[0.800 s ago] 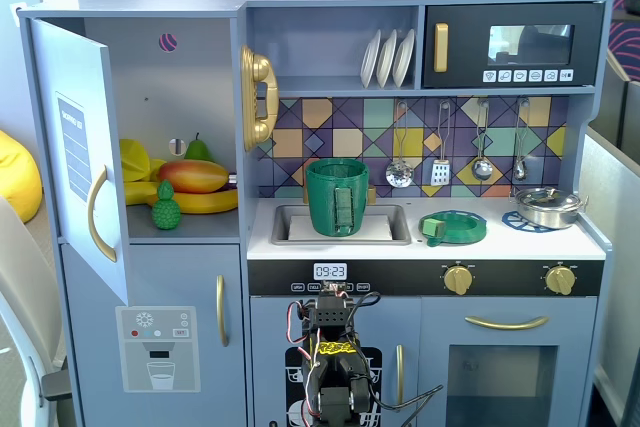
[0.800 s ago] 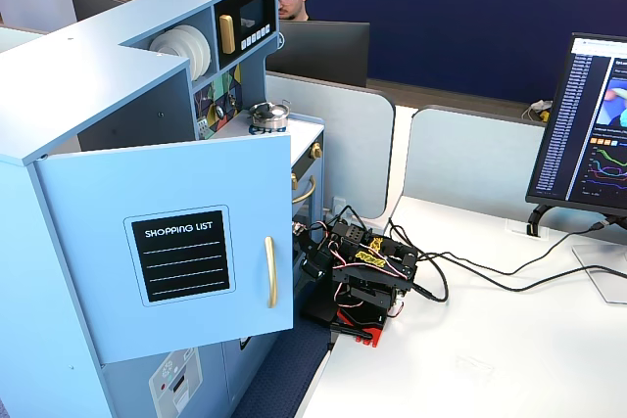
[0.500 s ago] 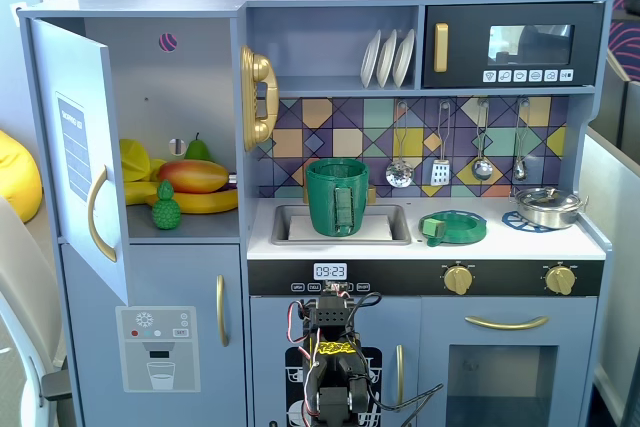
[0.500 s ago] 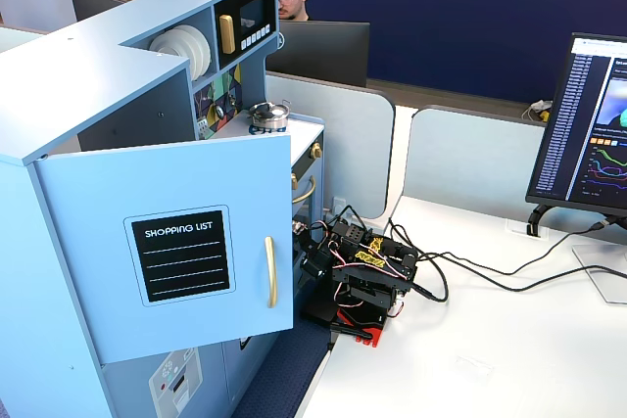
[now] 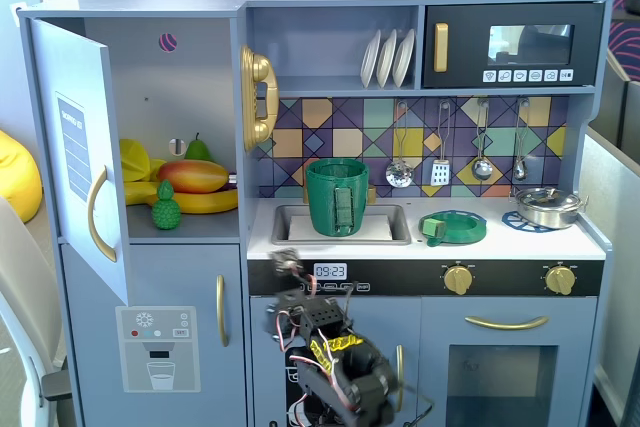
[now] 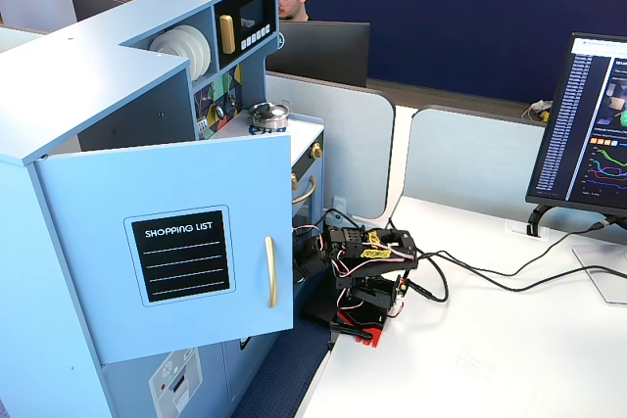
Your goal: Pick up the green pineapple from the left cabinet and place it in the green recipient
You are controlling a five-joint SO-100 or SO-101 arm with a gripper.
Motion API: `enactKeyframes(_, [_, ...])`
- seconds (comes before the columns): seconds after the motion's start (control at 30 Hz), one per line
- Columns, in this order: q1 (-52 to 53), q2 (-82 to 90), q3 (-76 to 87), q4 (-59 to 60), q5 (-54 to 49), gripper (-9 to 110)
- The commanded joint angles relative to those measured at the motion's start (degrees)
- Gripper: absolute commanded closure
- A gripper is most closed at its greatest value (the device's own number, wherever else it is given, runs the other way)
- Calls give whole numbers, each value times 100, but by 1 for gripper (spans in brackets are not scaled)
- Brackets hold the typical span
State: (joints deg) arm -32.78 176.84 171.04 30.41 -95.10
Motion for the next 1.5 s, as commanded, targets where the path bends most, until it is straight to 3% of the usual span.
enactKeyframes(0.0, [-993, -712, -1090, -1063, -563, 101])
enactKeyframes(0.13, [-1055, -2276, -2461, -1652, -668, 98])
enactKeyframes(0.3, [-826, -3920, -4192, -2153, -70, 81])
enactKeyframes(0.4, [-756, -4359, -4667, -2232, -9, 71])
enactKeyframes(0.53, [-756, -4772, -4957, -2505, -9, 67])
enactKeyframes(0.93, [-729, -6302, -5985, -3727, 492, 60])
enactKeyframes(1.47, [-879, -7734, -7515, -3762, 387, 60])
